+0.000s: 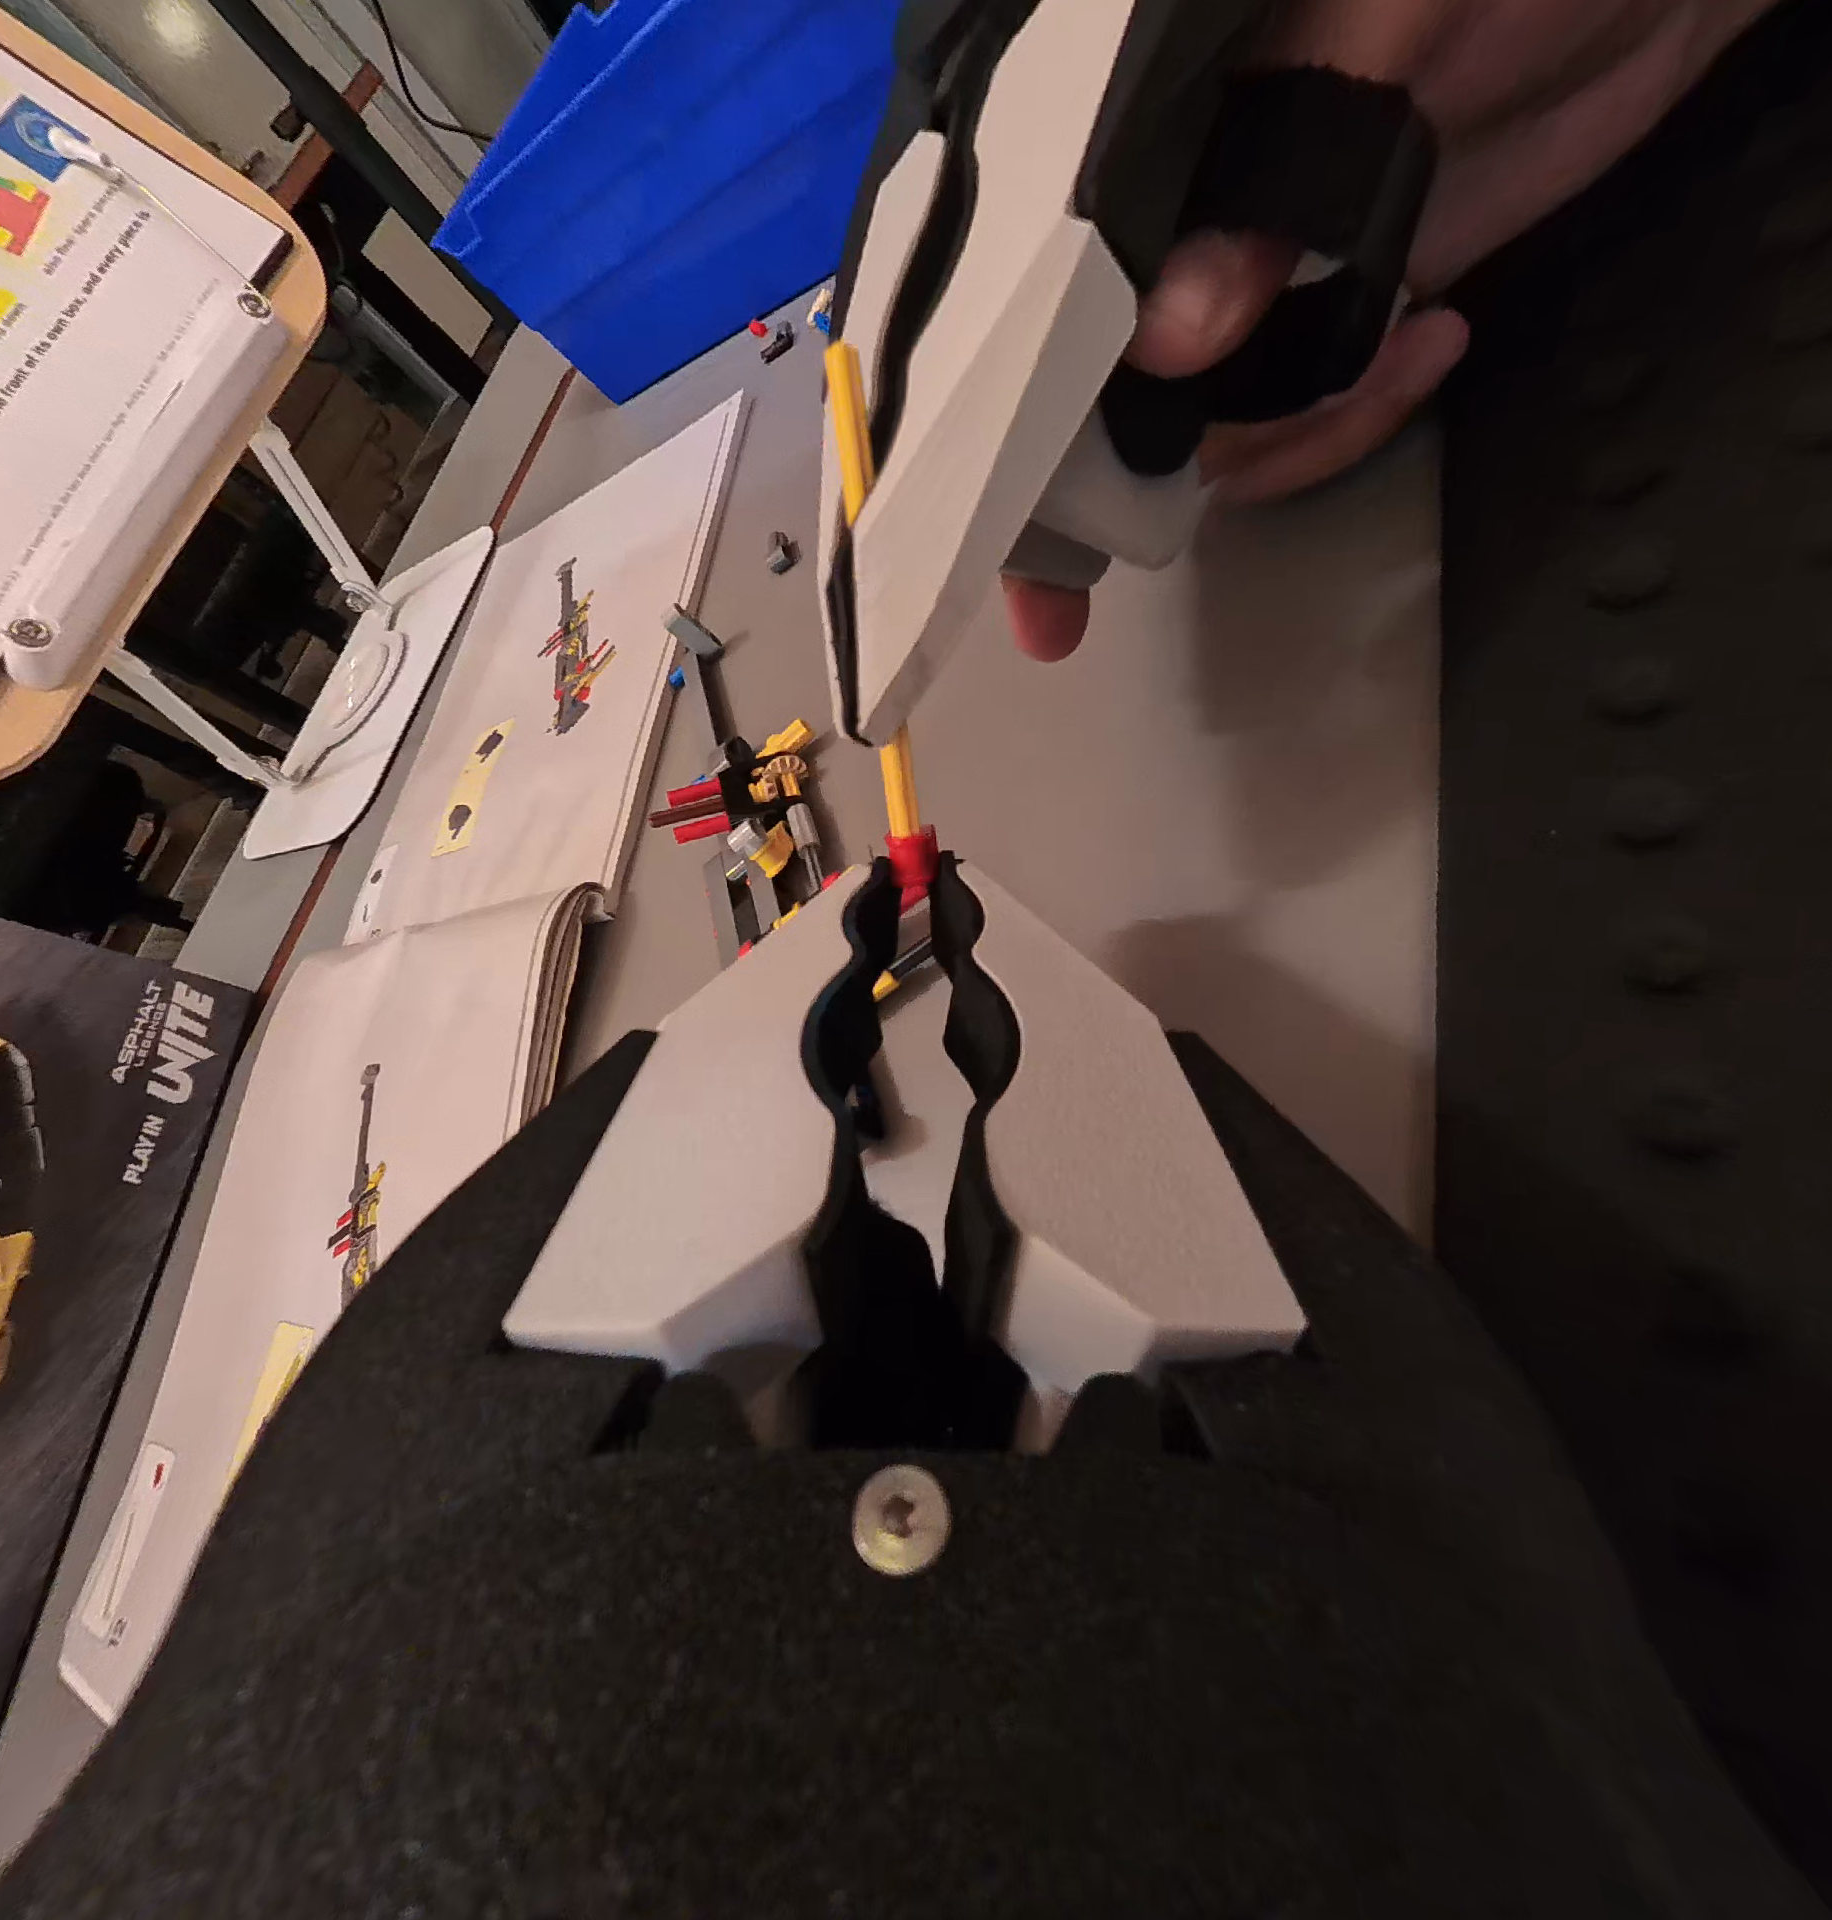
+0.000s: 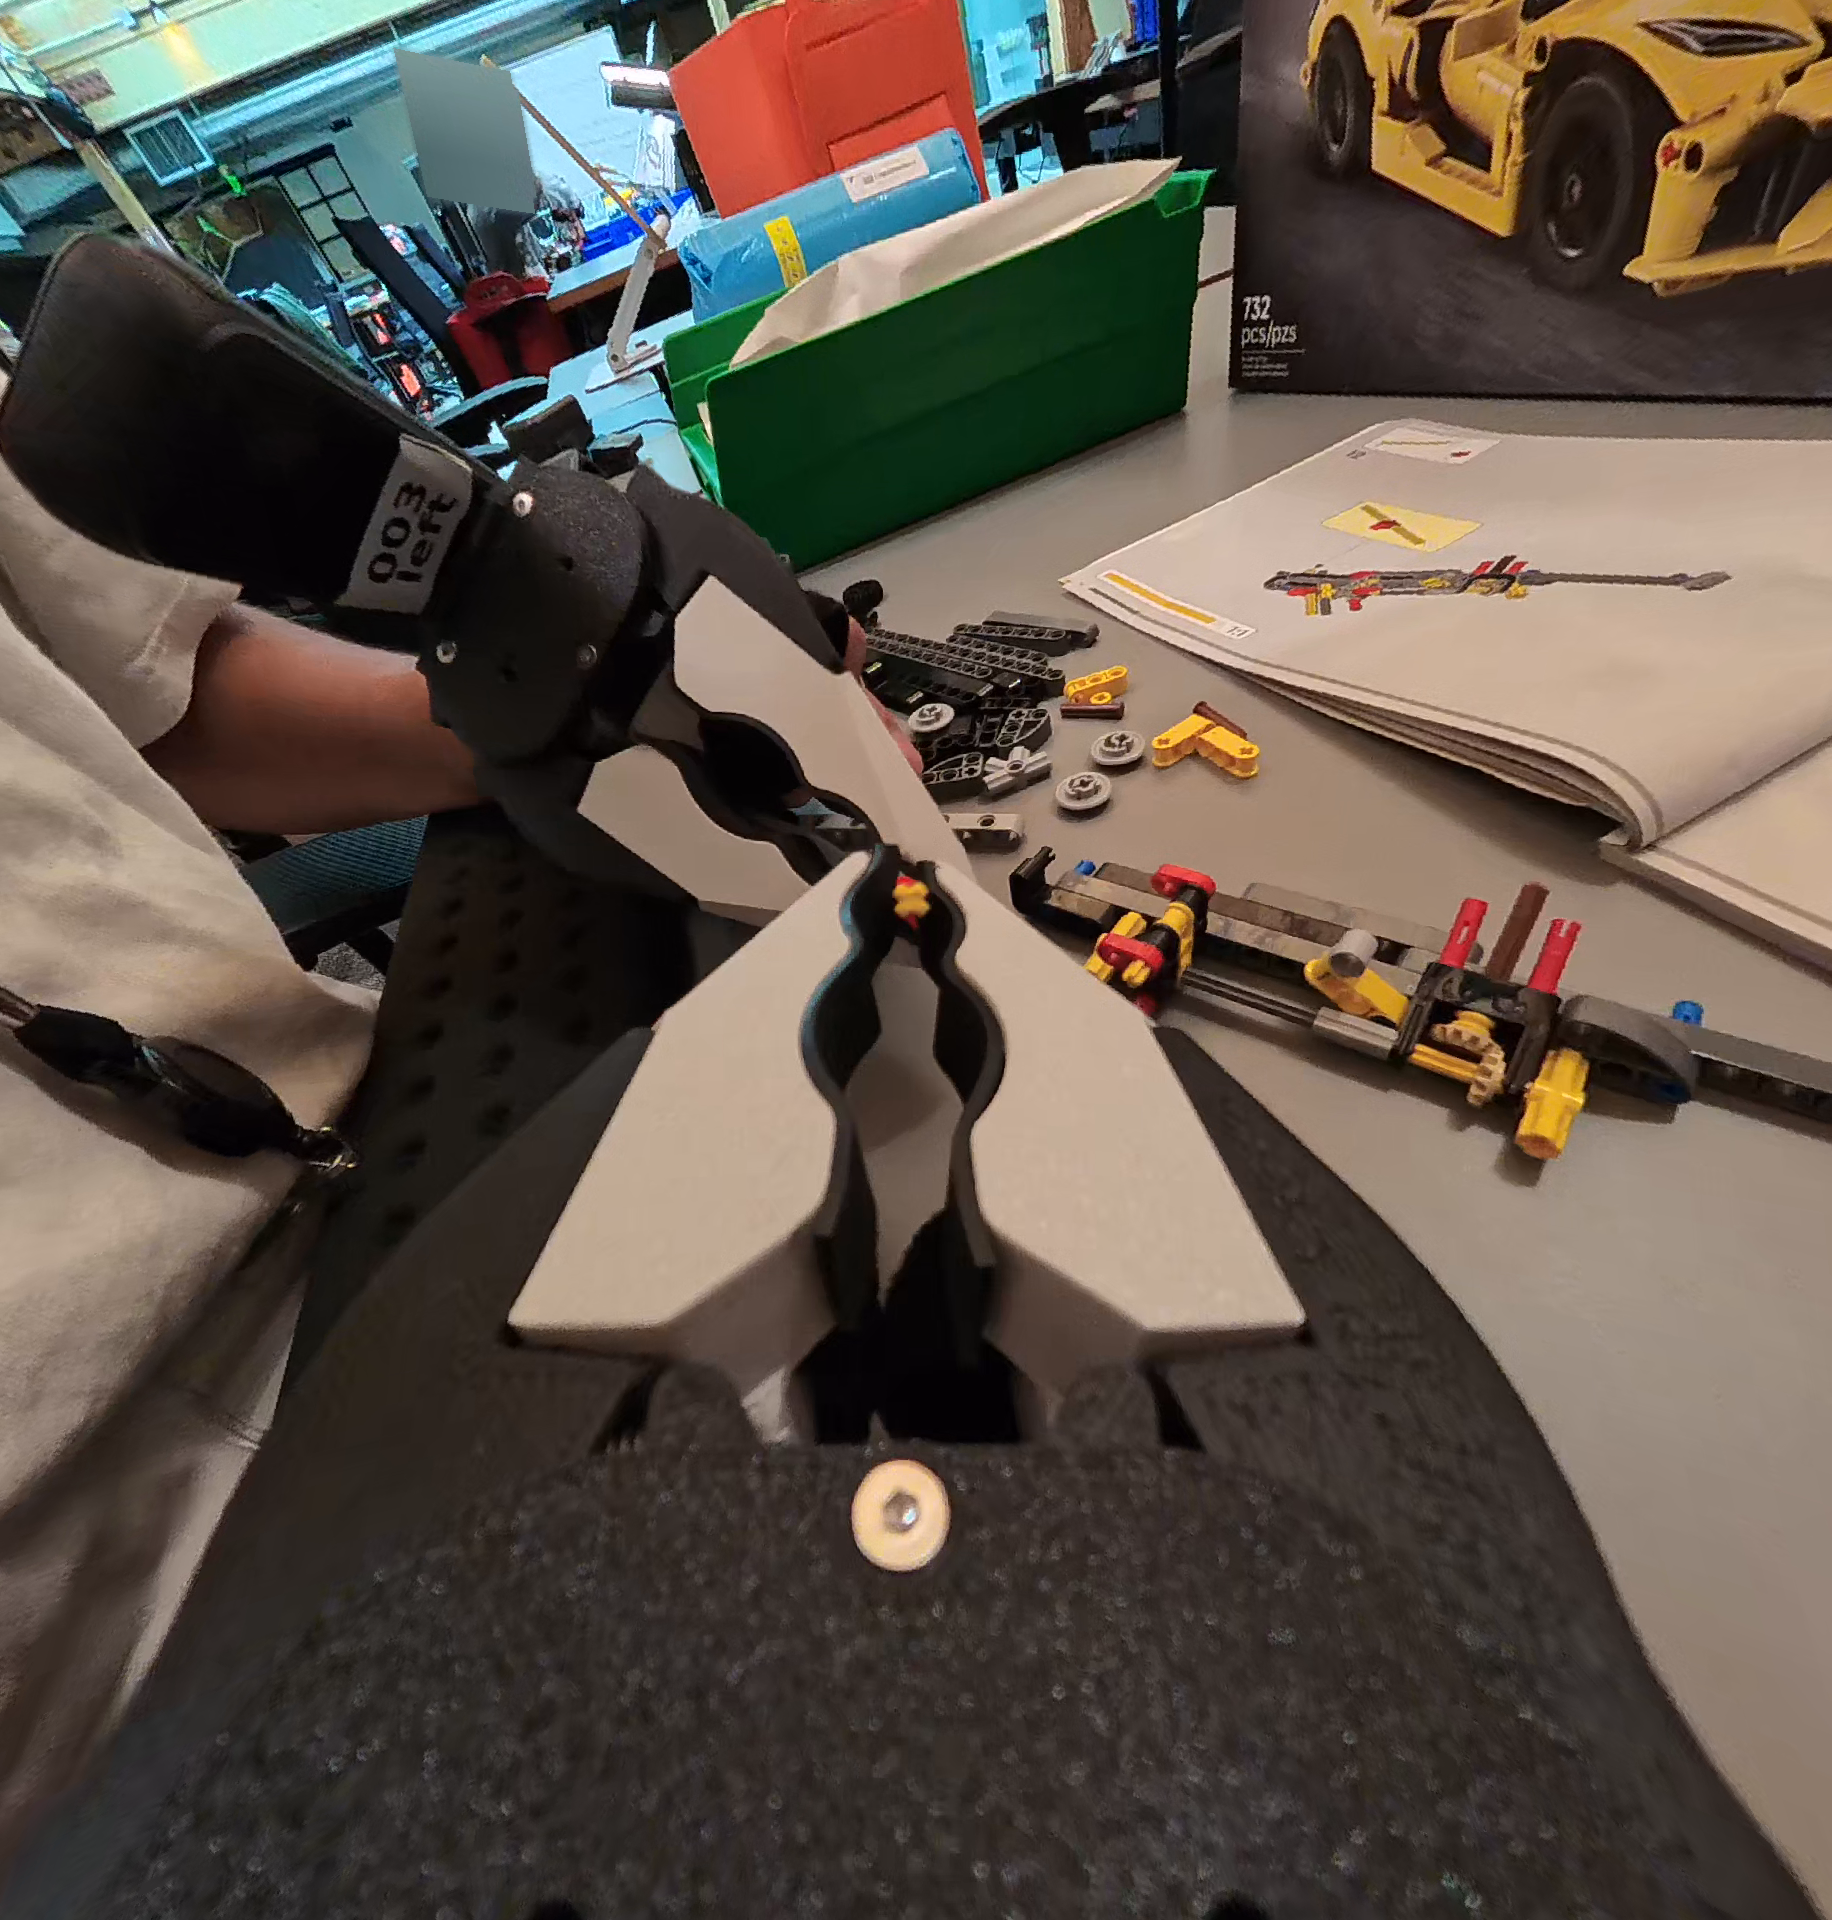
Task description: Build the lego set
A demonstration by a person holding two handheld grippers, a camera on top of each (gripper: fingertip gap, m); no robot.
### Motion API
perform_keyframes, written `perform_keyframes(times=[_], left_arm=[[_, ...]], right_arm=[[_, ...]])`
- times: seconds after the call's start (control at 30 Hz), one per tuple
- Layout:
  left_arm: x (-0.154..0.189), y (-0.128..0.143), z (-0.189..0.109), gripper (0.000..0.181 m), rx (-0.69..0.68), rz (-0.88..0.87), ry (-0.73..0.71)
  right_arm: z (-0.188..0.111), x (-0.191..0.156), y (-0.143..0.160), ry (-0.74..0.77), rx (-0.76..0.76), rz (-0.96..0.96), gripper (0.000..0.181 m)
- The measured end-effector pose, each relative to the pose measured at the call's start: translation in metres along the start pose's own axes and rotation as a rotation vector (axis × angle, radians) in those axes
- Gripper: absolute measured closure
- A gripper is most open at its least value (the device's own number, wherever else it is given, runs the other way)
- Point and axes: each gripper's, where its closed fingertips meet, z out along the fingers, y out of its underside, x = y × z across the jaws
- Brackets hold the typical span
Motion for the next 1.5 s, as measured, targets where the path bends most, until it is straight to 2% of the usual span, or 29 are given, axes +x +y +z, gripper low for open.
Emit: perform_keyframes(times=[0.37, 0.5, 0.7, 0.93, 1.03, 1.1, 1.13, 1.3, 1.37, 1.5], left_arm=[[-0.008, -0.001, -0.004, 0.178, -0.01, 0.026, -0.051], [-0.002, 0.003, -0.002, 0.178, -0.055, 0.14, -0.066], [-0.002, 0.002, -0.001, 0.178, -0.056, 0.139, -0.068], [-0.005, 0.005, 0.002, 0.178, -0.053, 0.055, -0.044], [-0.005, 0.005, 0.004, 0.178, -0.044, 0.107, -0.066], [-0.005, 0.011, 0.003, 0.178, -0.071, 0.172, -0.091], [-0.005, 0.014, 0.002, 0.178, -0.088, 0.204, -0.102], [-0.006, 0.016, 0.002, 0.178, -0.108, 0.29, -0.141], [-0.008, 0.013, 0.001, 0.178, -0.097, 0.288, -0.162], [-0.009, 0.013, 0.001, 0.178, -0.092, 0.269, -0.162]], right_arm=[[0.0, -0.001, 0.0, 0.016, 0.001, -0.015, 0.178], [0.002, -0.001, 0.005, 0.014, -0.036, -0.01, 0.178], [0.002, 0.001, 0.005, 0.016, -0.032, 0.004, 0.178], [0.004, 0.004, 0.005, 0.041, -0.035, 0.017, 0.178], [0.002, 0.006, 0.003, 0.052, -0.051, 0.039, 0.177], [0.0, 0.009, 0.006, 0.073, -0.099, 0.056, 0.16], [-0.001, 0.008, 0.007, 0.076, -0.115, 0.044, 0.158], [-0.004, 0.007, 0.013, 0.121, -0.219, -0.011, 0.163], [-0.004, 0.006, 0.013, 0.121, -0.236, -0.023, 0.173], [-0.003, 0.005, 0.011, 0.11, -0.233, -0.034, 0.178]])
